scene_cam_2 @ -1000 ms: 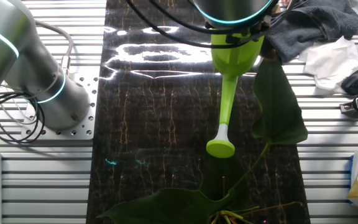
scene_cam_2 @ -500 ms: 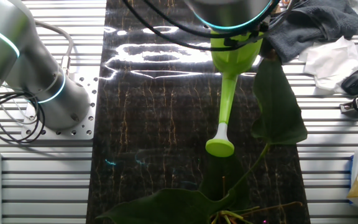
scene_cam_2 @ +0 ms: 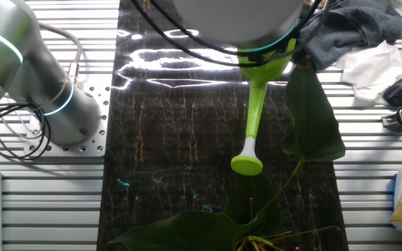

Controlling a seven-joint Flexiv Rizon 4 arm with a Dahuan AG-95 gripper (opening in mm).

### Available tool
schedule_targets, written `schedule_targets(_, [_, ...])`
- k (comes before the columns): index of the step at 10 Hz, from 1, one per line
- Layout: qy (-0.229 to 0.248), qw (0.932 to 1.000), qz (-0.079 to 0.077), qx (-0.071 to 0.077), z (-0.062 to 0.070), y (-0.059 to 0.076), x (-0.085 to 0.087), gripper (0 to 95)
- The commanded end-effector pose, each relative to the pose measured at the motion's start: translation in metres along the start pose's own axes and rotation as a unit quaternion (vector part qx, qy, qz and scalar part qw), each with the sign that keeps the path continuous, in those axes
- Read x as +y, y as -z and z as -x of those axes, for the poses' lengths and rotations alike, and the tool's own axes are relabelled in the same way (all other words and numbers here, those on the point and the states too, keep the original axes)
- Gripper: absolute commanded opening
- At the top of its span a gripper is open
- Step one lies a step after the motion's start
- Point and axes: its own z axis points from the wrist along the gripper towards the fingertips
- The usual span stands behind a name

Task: Water the plant

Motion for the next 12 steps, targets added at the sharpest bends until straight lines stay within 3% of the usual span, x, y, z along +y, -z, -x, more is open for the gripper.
schedule_targets(1, [0.001, 0.9999, -0.002, -0.012, 0.0016, 0.0019, -0.0002, 0.0])
schedule_targets(8, [-0.007, 0.9993, -0.009, -0.036, 0.0020, 0.0033, 0.0003, 0.0])
schedule_targets(12, [-0.008, 0.9992, -0.009, -0.037, 0.0046, 0.0044, -0.0017, 0.0])
